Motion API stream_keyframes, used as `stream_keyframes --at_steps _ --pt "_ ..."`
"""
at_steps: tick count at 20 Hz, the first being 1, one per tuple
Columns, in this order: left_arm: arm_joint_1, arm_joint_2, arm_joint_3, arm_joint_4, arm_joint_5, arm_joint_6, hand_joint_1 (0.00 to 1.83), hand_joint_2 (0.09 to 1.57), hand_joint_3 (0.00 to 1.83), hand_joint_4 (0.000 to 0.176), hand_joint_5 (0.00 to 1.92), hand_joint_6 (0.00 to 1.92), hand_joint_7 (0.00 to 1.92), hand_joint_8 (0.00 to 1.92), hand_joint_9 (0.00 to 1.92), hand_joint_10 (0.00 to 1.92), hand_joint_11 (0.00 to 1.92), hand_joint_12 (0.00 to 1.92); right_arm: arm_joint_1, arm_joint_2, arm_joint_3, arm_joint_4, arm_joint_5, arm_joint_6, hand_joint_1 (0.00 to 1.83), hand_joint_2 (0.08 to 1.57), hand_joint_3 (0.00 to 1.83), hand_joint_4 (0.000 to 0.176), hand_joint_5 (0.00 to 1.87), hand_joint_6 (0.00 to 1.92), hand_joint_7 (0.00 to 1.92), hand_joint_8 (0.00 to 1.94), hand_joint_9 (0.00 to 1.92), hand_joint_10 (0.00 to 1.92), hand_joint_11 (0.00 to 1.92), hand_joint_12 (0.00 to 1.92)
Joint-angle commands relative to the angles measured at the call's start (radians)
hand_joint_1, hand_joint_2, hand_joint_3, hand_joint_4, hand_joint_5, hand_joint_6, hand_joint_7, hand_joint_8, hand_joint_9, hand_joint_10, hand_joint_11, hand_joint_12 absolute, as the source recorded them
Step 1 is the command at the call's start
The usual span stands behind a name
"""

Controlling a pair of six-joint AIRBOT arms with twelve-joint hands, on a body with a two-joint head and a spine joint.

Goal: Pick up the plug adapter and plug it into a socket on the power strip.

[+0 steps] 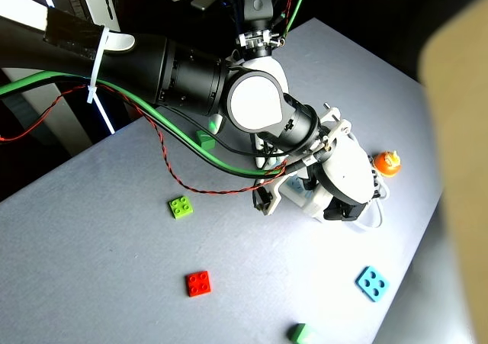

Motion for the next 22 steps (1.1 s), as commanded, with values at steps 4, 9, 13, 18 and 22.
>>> stream_keyframes --at_steps 4,9,13,18,22 --pt "0.014 -0.007 -0.007 -0.033 0.034 -0.021 0.0 1.28 0.0 0.0 0.07 0.0 0.07 0.0 0.08 0.0 0.0 0.14 0.001 -0.037 0.025 0.011 0.116 0.016 1.37 1.13 0.0 0.0 0.86 0.94 0.96 1.09 0.91 1.3 0.86 1.43" --pt "0.017 -0.005 -0.008 -0.033 0.034 -0.023 0.0 1.28 0.0 0.0 0.08 0.0 0.08 0.0 0.09 0.0 0.0 0.16 -0.014 -0.052 0.037 0.011 0.128 0.012 1.26 1.12 0.0 0.0 0.92 0.92 1.05 1.07 1.02 0.94 0.86 1.42" --pt "0.018 -0.005 -0.007 -0.033 0.034 -0.023 0.0 1.28 0.0 0.0 0.03 0.0 0.04 0.0 0.04 0.0 0.0 0.03 -0.027 -0.055 0.045 0.011 0.127 0.017 1.27 1.13 0.0 0.0 0.89 0.95 1.02 1.11 0.95 1.09 0.83 1.46" --pt "0.019 -0.005 -0.006 -0.033 0.034 -0.023 0.0 1.28 0.0 0.0 0.06 0.0 0.05 0.0 0.07 0.0 0.0 0.11 -0.036 -0.047 0.05 0.011 0.107 0.024 1.28 1.13 0.0 0.0 0.89 0.96 1.03 1.1 0.95 1.11 0.86 1.43" --pt "0.021 -0.004 -0.005 -0.033 0.034 -0.023 0.0 1.28 0.0 0.0 0.04 0.0 0.05 0.0 0.05 0.0 0.0 0.06 -0.042 -0.027 0.05 0.011 0.117 0.037 1.35 1.13 0.0 0.0 0.84 0.98 0.98 1.06 0.93 1.23 0.86 1.41"
